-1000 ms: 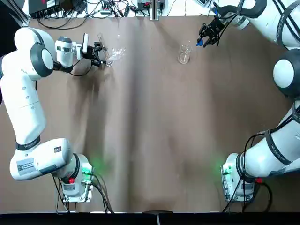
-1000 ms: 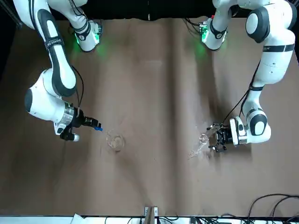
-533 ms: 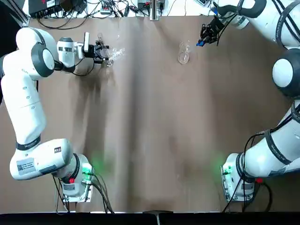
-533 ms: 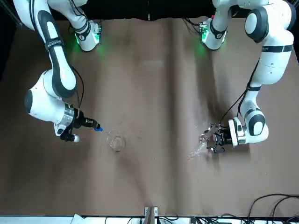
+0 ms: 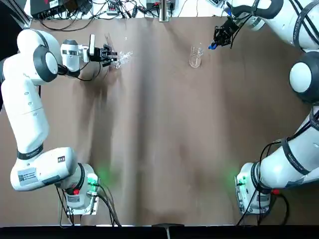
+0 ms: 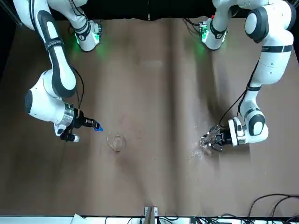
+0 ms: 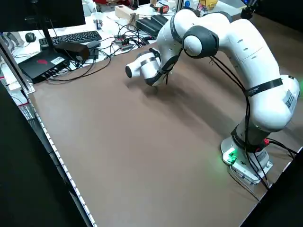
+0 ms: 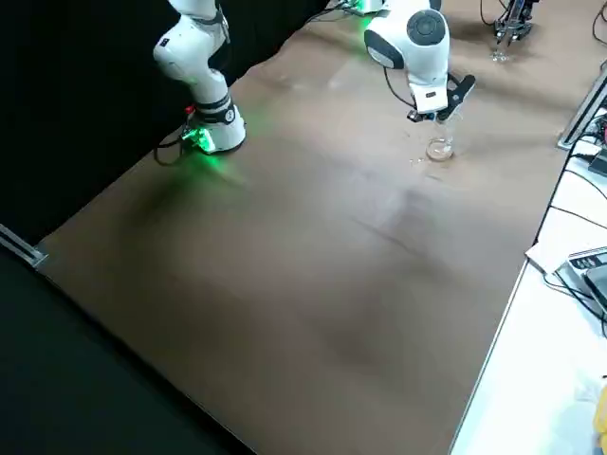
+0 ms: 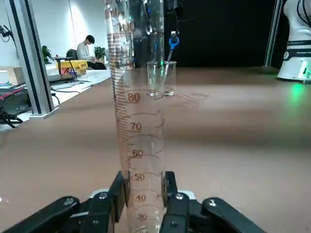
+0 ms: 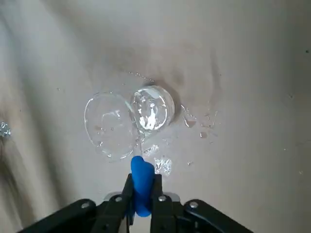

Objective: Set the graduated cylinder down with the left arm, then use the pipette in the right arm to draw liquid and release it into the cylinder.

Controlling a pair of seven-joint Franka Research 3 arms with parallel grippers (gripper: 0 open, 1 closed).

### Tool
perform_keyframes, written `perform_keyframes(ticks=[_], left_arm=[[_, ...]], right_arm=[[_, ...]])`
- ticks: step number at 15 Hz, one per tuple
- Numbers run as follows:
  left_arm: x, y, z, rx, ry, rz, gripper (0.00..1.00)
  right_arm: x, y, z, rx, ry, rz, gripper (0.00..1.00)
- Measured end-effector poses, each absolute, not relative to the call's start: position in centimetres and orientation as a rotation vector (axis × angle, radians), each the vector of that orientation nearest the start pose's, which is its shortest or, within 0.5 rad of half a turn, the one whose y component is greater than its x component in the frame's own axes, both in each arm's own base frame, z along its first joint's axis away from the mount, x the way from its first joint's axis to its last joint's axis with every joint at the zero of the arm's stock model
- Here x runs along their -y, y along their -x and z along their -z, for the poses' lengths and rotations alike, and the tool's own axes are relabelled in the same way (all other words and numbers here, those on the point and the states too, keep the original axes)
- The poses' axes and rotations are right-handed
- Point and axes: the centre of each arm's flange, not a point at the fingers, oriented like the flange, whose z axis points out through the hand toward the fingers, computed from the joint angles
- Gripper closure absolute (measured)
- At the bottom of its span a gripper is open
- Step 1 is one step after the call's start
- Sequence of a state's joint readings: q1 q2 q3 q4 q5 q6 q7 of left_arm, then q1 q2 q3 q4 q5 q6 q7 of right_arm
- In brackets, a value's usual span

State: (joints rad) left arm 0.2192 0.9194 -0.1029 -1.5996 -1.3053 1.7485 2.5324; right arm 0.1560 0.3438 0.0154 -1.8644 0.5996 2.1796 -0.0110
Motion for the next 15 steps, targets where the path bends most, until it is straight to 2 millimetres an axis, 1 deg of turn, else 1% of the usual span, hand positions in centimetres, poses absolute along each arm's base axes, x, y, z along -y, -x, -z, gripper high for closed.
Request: perform_keyframes(ticks=[7,10,12,14,15], left_arm=[[0.6,-64.4,-10.6,1.37,-1.388,-1.15,0.66],[1.4,-64.5,-10.6,1.37,-1.382,-1.138,0.66],[1.5,-64.5,-10.7,1.367,-1.383,-1.136,0.66],[1.8,-64.7,-10.9,1.358,-1.385,-1.13,0.66],[2.3,-64.9,-11.2,1.353,-1.381,-1.125,0.66]], right_arm=[[-12.8,-62.1,-34.7,-0.21,2.632,-0.128,0.84],[-12.8,-62.0,-34.7,-0.209,2.632,-0.133,0.84],[-12.8,-62.0,-34.7,-0.215,2.632,-0.136,0.88],[-12.7,-62.0,-34.7,-0.218,2.632,-0.138,0.86],[-12.7,-62.0,-34.7,-0.218,2.632,-0.138,0.86]])
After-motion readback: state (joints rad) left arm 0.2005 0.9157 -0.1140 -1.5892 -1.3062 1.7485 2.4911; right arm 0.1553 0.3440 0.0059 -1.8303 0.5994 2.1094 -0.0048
